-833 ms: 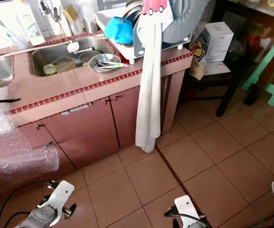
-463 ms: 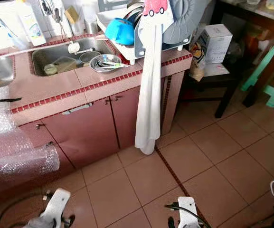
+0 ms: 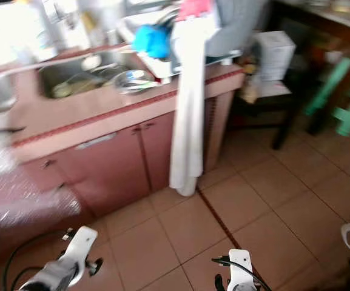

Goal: Kitchen organization

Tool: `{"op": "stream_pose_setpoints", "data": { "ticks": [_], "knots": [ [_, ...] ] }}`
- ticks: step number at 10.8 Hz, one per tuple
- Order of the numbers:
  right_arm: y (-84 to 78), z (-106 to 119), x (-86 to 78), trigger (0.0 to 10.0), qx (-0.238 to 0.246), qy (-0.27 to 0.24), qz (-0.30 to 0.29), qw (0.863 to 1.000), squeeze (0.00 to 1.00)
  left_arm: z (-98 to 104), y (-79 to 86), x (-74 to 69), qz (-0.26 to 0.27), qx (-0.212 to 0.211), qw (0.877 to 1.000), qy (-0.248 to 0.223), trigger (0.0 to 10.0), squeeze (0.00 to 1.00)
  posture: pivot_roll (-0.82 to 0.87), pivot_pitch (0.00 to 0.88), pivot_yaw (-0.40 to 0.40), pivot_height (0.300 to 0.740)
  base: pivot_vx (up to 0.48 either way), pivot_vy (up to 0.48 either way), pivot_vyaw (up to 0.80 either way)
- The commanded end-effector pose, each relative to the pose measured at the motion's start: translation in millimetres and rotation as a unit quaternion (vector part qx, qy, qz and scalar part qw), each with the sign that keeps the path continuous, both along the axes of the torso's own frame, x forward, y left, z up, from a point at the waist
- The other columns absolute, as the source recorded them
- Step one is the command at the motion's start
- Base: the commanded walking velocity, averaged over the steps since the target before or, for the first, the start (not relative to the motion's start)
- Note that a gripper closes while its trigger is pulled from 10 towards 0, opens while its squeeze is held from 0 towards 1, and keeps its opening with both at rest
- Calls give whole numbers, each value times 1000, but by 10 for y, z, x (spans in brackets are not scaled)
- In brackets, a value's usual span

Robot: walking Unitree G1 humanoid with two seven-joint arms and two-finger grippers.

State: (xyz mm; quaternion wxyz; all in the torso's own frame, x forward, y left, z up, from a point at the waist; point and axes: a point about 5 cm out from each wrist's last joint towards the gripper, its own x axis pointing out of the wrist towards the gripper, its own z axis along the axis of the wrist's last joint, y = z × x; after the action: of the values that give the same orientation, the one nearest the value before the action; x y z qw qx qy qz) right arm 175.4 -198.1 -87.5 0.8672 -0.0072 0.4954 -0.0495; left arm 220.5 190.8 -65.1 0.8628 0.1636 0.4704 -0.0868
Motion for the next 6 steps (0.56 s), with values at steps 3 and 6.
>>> {"op": "stream_pose_setpoints", "data": {
  "ticks": [3,6],
  "knots": [
    [44,-18,-24,10000,4,5,-3,1000,0,1,-41,14,-4,-1,1000,5,10000,0,19,62,47,740,0,0,-646],
    [18,-19,-37,10000,-1,7,-2,1000,0,-13,-26,-11,24,-14,1000,10,10000,0,20,67,48,740,0,0,-646]
  ]
}}
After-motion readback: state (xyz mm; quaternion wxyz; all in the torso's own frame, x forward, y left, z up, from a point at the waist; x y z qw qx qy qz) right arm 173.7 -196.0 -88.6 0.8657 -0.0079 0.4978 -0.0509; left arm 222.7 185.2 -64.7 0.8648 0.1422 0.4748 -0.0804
